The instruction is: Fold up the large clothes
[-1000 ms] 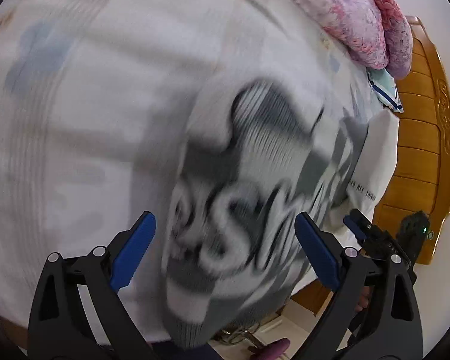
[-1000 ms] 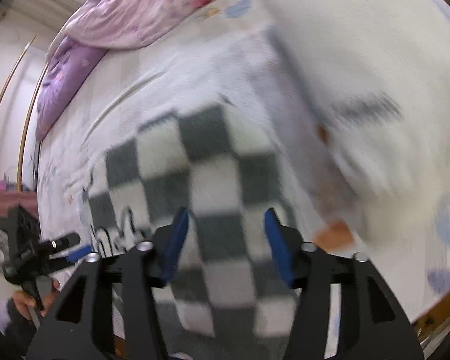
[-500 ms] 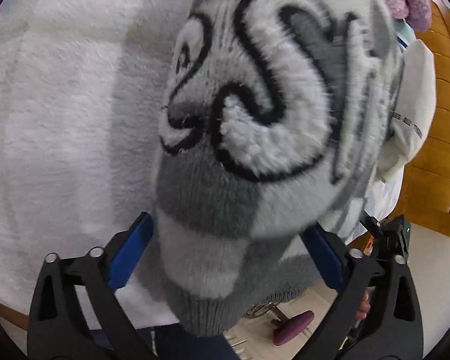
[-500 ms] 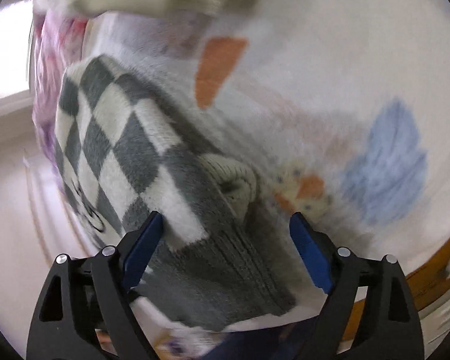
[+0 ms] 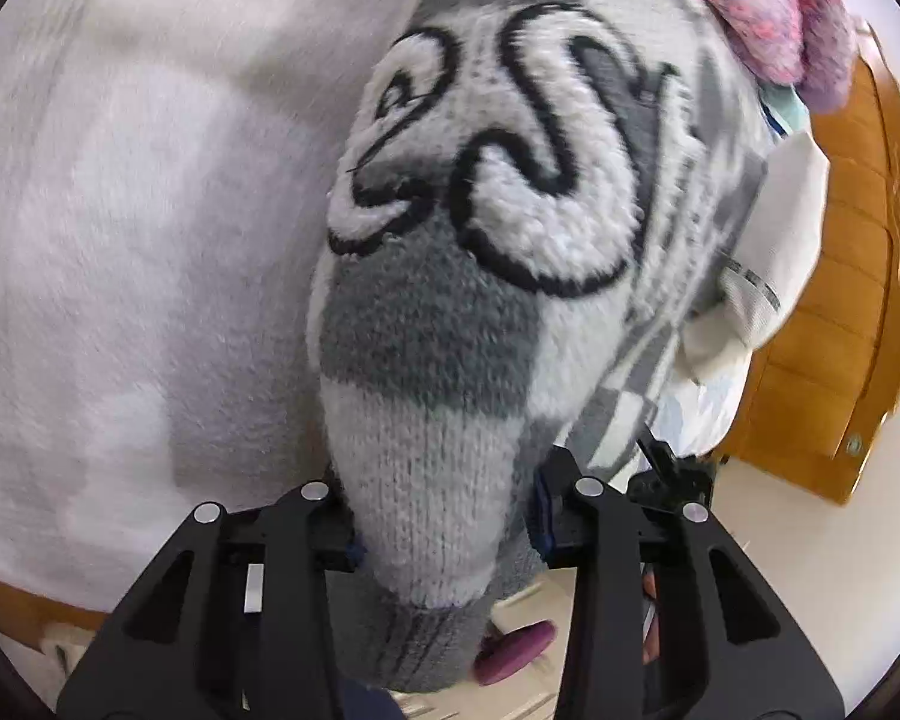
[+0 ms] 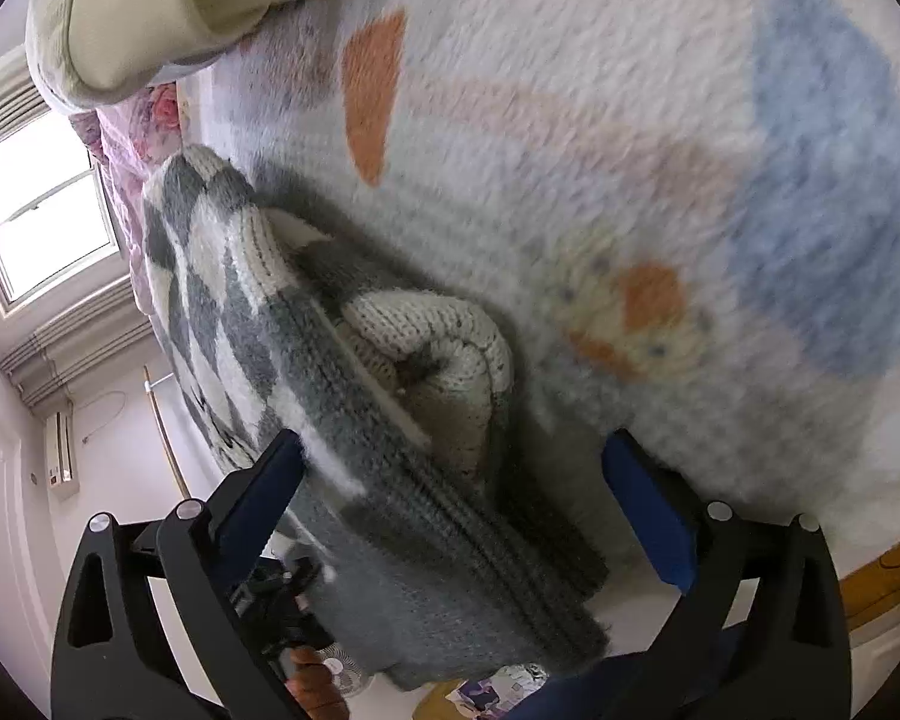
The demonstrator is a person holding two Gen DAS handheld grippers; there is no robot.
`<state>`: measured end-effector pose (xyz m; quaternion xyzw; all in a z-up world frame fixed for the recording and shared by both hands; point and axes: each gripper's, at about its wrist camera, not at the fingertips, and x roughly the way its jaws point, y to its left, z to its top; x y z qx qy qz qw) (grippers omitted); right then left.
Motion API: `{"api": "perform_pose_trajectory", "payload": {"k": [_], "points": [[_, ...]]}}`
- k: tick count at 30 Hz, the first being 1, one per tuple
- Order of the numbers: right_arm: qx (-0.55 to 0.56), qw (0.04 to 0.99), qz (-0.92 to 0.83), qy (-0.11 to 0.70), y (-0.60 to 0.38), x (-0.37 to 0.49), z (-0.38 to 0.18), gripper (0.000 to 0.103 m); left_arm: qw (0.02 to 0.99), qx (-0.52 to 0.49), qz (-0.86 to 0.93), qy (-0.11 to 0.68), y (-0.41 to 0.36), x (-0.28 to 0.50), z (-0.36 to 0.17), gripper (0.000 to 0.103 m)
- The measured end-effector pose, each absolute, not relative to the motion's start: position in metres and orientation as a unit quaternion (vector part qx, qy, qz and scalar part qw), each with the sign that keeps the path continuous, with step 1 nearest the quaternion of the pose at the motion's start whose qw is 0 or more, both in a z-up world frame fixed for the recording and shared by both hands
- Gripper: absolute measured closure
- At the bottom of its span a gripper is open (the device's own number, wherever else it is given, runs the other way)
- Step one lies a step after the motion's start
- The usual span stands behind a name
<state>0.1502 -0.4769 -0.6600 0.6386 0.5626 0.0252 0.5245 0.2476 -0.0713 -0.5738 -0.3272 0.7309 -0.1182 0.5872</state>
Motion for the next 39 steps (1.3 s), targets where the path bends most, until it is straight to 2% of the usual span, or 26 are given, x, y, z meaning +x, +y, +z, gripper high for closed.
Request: {"api": "perform_pose_trajectory", "payload": {"k": [7,13,17,21,23,27,28,29,30,31,32,34,39], "points": [[0.668,0.494,0.035,0.555,-0.44,0.155,-0.666,0.007,0.602,-0.311,-0.119,0.726,-0.057,0.274,-0.553,0.066],[0.668,0.507,0.011,0.544,-0.426,0.153,-0.664,0.006,0.597,-0.288,-0.123,0.738,-0.043,0.272,-0.569,0.063],[0.686,0.478,0.037,0.547,-0.406,0.173,-0.668,0.006,0.594,-0.29,-0.123,0.74,-0.037,0.267,-0.582,0.058],[0.676,0.489,0.031,0.551,-0.4,0.177,-0.67,0.006,0.588,-0.286,-0.121,0.747,-0.038,0.267,-0.593,0.047],[0.675,0.488,0.035,0.552,-0.399,0.177,-0.67,0.006,0.587,-0.28,-0.118,0.75,-0.041,0.268,-0.598,0.038],[0.664,0.493,0.046,0.56,-0.385,0.182,-0.666,0.006,0.604,-0.259,-0.099,0.747,-0.05,0.269,-0.607,0.011],[0.661,0.498,0.041,0.56,-0.385,0.181,-0.665,0.008,0.602,-0.267,-0.098,0.746,-0.053,0.266,-0.611,0.011],[0.657,0.503,0.034,0.56,-0.385,0.179,-0.663,0.013,0.593,-0.286,-0.101,0.746,-0.052,0.262,-0.616,0.012],[0.655,0.508,0.03,0.559,-0.386,0.177,-0.66,0.019,0.591,-0.306,-0.098,0.74,-0.049,0.259,-0.616,0.029],[0.656,0.512,0.028,0.554,-0.388,0.173,-0.655,0.03,0.595,-0.313,-0.104,0.733,-0.048,0.259,-0.612,0.04],[0.661,0.515,0.028,0.545,-0.39,0.167,-0.65,0.045,0.601,-0.303,-0.105,0.732,-0.049,0.259,-0.606,0.045],[0.667,0.524,0.032,0.53,-0.395,0.157,-0.634,0.056,0.608,-0.285,-0.121,0.731,-0.05,0.26,-0.594,0.061],[0.608,0.587,0.046,0.533,-0.395,0.172,-0.565,0.061,0.611,-0.291,-0.161,0.719,-0.045,0.266,-0.554,0.07]]}}
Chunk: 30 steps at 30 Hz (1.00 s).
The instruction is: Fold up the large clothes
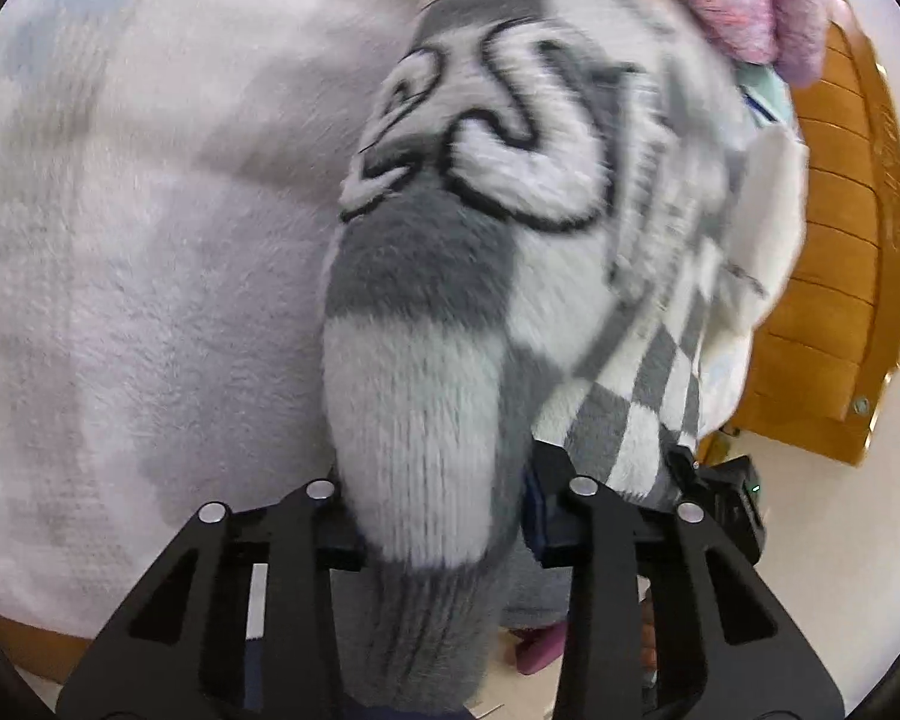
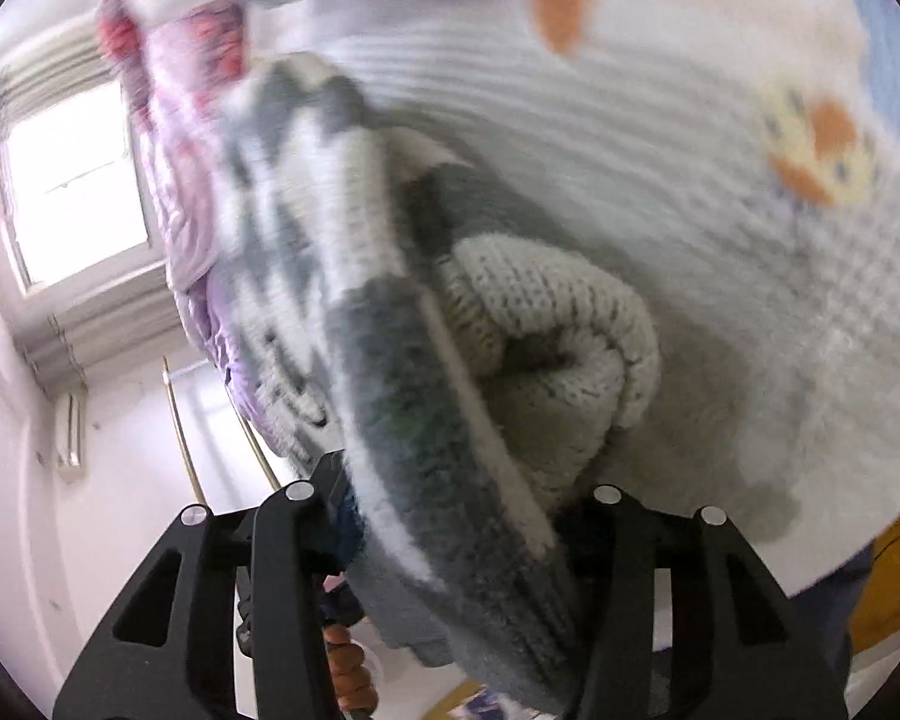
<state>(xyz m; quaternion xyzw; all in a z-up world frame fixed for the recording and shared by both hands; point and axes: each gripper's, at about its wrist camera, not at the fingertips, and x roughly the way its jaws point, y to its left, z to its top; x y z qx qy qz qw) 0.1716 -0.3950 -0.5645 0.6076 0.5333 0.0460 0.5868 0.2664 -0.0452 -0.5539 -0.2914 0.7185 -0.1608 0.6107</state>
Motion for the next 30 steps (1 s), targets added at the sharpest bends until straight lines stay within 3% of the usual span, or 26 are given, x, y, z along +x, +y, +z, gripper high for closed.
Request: {"api": "perform_pose_trajectory", "payload": {"k": [12,23,30], "points": [[0.464,0.685,0.085,0.555,-0.382,0.201,-0.406,0.066,0.672,-0.245,-0.206,0.668,-0.043,0.26,-0.414,0.072],[0.418,0.702,0.139,0.559,-0.383,0.19,-0.326,0.067,0.716,-0.215,-0.22,0.627,-0.043,0.211,-0.316,0.072],[0.419,0.728,0.176,0.513,-0.456,0.221,-0.278,0.067,0.775,-0.177,-0.237,0.559,-0.113,0.223,-0.251,0.072]]}}
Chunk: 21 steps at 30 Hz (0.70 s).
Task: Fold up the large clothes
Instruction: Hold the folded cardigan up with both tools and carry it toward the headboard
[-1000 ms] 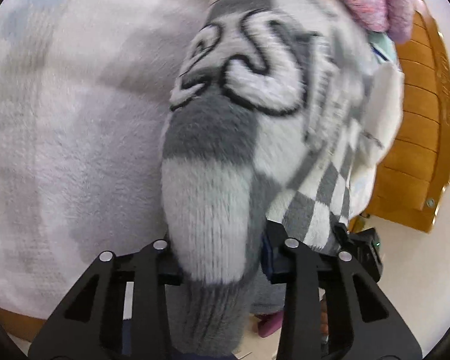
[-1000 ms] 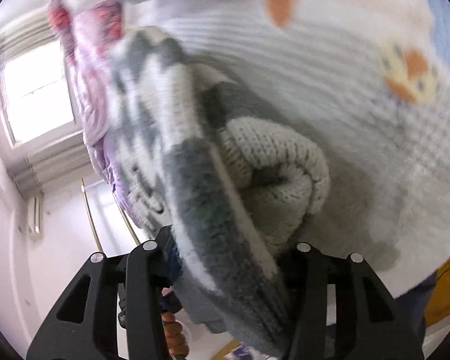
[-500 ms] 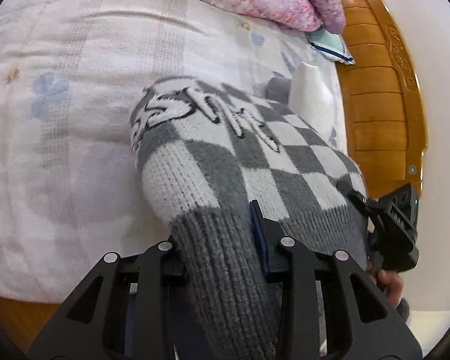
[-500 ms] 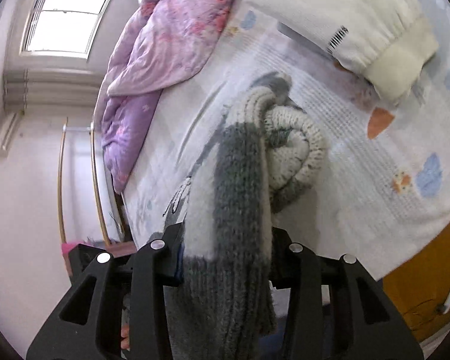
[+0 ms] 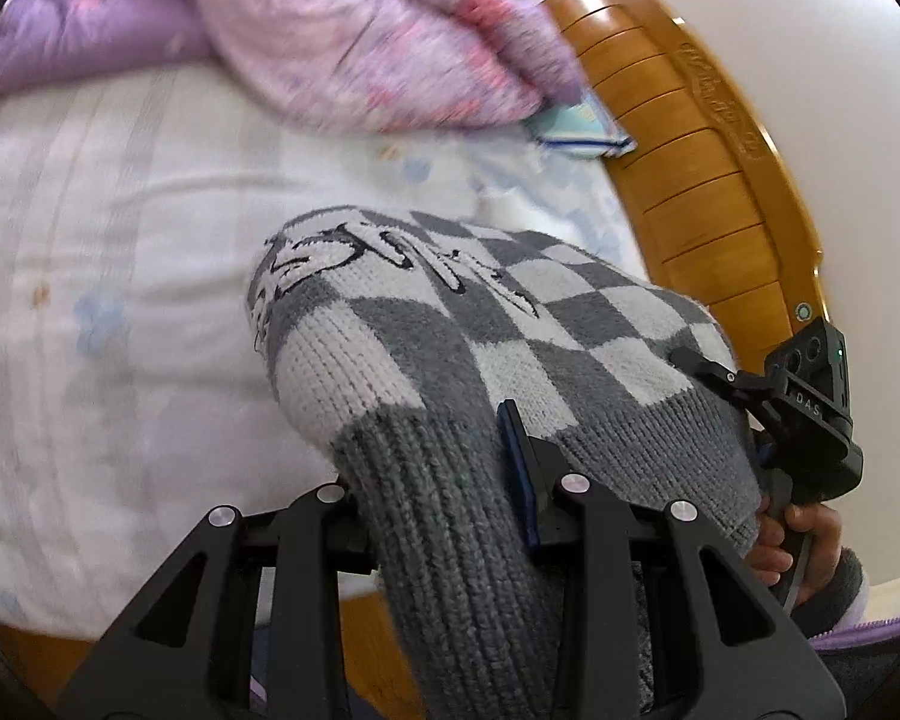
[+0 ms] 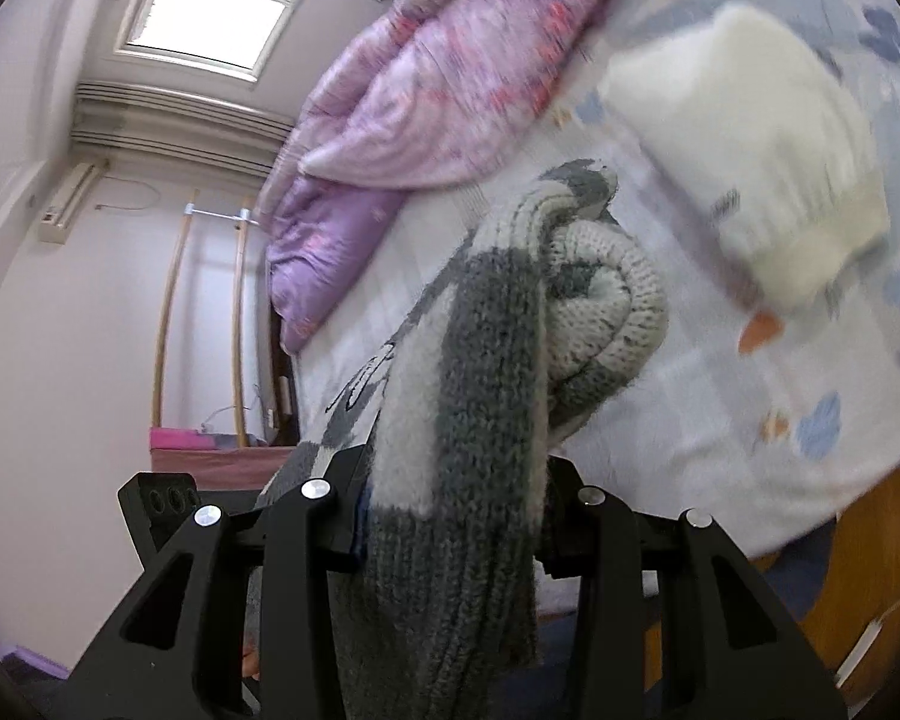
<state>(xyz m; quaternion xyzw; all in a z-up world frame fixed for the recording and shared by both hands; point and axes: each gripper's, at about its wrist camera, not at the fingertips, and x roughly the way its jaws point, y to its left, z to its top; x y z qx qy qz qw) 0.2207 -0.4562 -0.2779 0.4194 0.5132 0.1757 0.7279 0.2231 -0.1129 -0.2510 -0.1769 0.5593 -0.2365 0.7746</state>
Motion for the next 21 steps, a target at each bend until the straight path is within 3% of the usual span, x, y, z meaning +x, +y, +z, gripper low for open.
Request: {"api": "perform_pose_trajectory", "payload": {"k": [12,21], "points": [[0.387,0.766,0.225,0.46,-0.657,0.339,-0.24,0.067,0.824,-0.19,-0.23,0.481,-0.338,0.298,-0.216,0.072],[0.433,0.74,0.211,0.47,-0.739,0.392,-0.305,0.067,0.847,-0.128,-0.204,0.474,-0.447,0.359,-0.247,0.072]]}}
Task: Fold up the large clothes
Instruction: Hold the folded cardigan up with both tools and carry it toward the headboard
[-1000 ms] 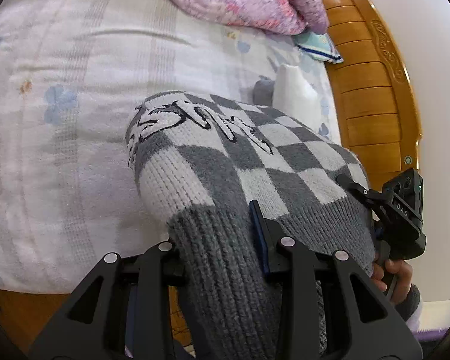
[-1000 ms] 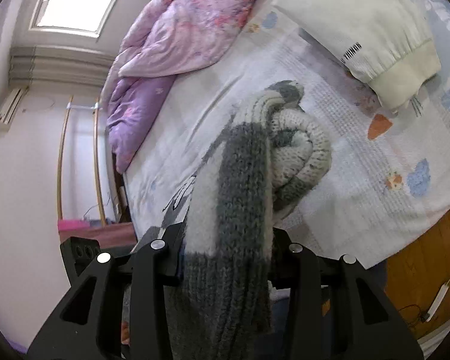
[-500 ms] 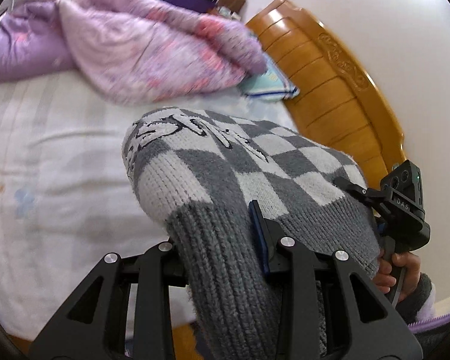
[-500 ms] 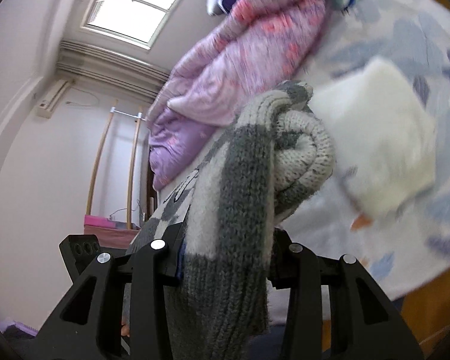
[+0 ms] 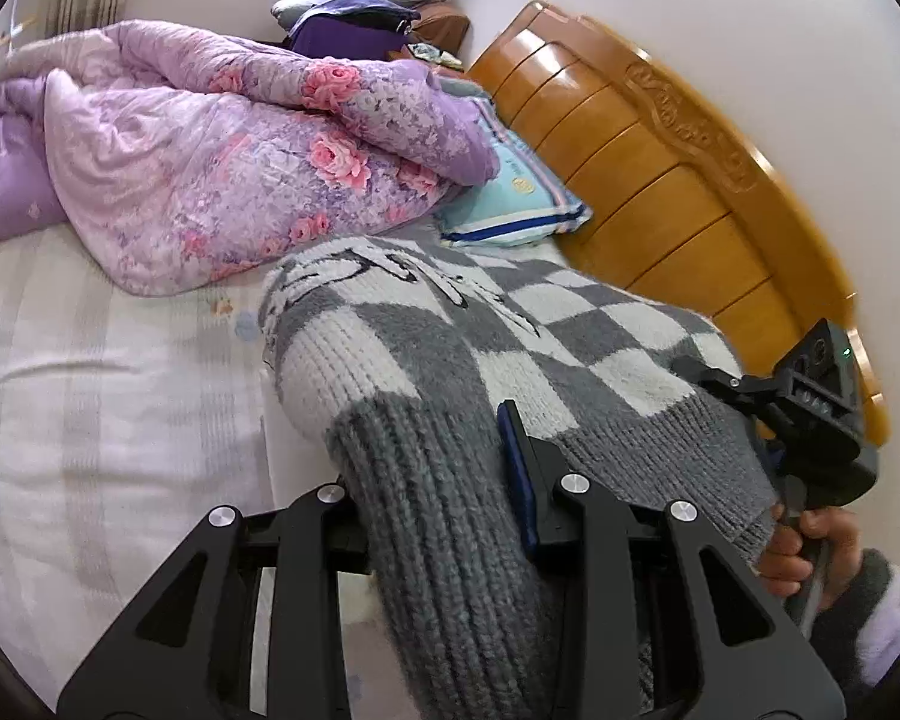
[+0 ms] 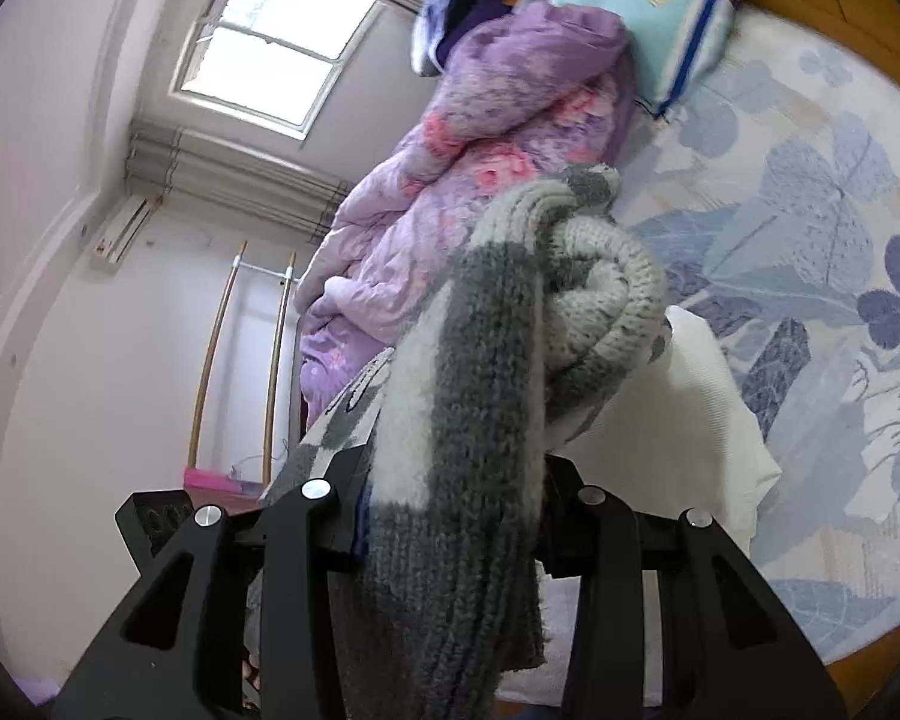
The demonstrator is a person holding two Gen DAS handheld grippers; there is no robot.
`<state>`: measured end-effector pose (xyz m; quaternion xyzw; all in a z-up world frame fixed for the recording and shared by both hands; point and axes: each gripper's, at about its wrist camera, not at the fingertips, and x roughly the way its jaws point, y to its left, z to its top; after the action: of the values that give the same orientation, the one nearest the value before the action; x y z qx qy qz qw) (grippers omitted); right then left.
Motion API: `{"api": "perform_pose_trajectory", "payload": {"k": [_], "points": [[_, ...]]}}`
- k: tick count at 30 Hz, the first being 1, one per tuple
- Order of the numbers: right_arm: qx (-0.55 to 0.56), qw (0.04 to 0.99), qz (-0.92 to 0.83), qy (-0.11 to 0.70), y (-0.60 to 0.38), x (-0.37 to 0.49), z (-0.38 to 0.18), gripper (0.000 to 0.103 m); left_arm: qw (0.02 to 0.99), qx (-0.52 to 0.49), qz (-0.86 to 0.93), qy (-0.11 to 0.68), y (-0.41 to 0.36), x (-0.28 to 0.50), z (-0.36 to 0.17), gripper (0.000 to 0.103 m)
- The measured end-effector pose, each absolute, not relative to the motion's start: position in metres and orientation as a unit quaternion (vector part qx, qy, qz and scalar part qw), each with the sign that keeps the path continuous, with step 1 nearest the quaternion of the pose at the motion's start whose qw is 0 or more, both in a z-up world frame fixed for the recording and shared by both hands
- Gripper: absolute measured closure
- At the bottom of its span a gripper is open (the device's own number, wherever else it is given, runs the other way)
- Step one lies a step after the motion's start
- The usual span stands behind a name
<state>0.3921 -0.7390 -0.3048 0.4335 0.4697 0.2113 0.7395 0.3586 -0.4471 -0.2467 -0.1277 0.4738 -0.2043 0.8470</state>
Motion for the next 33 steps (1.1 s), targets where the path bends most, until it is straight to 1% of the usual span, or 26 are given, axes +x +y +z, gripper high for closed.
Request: {"api": "perform_pose_trajectory", "payload": {"k": [4,7,14,17,19,22,27,31,33], "points": [[0.449,0.715,0.206,0.495,-0.751,0.399,-0.348,0.067,0.841,-0.11,-0.19,0.494,-0.464,0.368,-0.279,0.072],[0.45,0.702,0.2,0.515,-0.753,0.398,-0.375,0.067,0.844,-0.07,-0.184,0.498,-0.477,0.362,-0.303,0.072],[0.448,0.68,0.198,0.546,-0.754,0.384,-0.402,0.067,0.844,-0.019,-0.181,0.505,-0.486,0.349,-0.324,0.072],[0.45,0.68,0.199,0.544,-0.754,0.381,-0.402,0.067,0.845,-0.011,-0.181,0.502,-0.485,0.346,-0.326,0.072],[0.457,0.686,0.201,0.529,-0.753,0.382,-0.391,0.067,0.846,-0.009,-0.182,0.5,-0.485,0.349,-0.323,0.072],[0.459,0.707,0.22,0.49,-0.751,0.397,-0.358,0.067,0.855,-0.025,-0.181,0.485,-0.481,0.363,-0.3,0.072],[0.446,0.724,0.251,0.463,-0.746,0.424,-0.325,0.067,0.87,-0.06,-0.172,0.458,-0.469,0.39,-0.266,0.072],[0.45,0.721,0.261,0.458,-0.744,0.423,-0.33,0.066,0.882,-0.041,-0.169,0.438,-0.466,0.389,-0.262,0.072],[0.452,0.708,0.256,0.478,-0.742,0.418,-0.346,0.067,0.88,-0.032,-0.166,0.444,-0.466,0.382,-0.272,0.072]]}}
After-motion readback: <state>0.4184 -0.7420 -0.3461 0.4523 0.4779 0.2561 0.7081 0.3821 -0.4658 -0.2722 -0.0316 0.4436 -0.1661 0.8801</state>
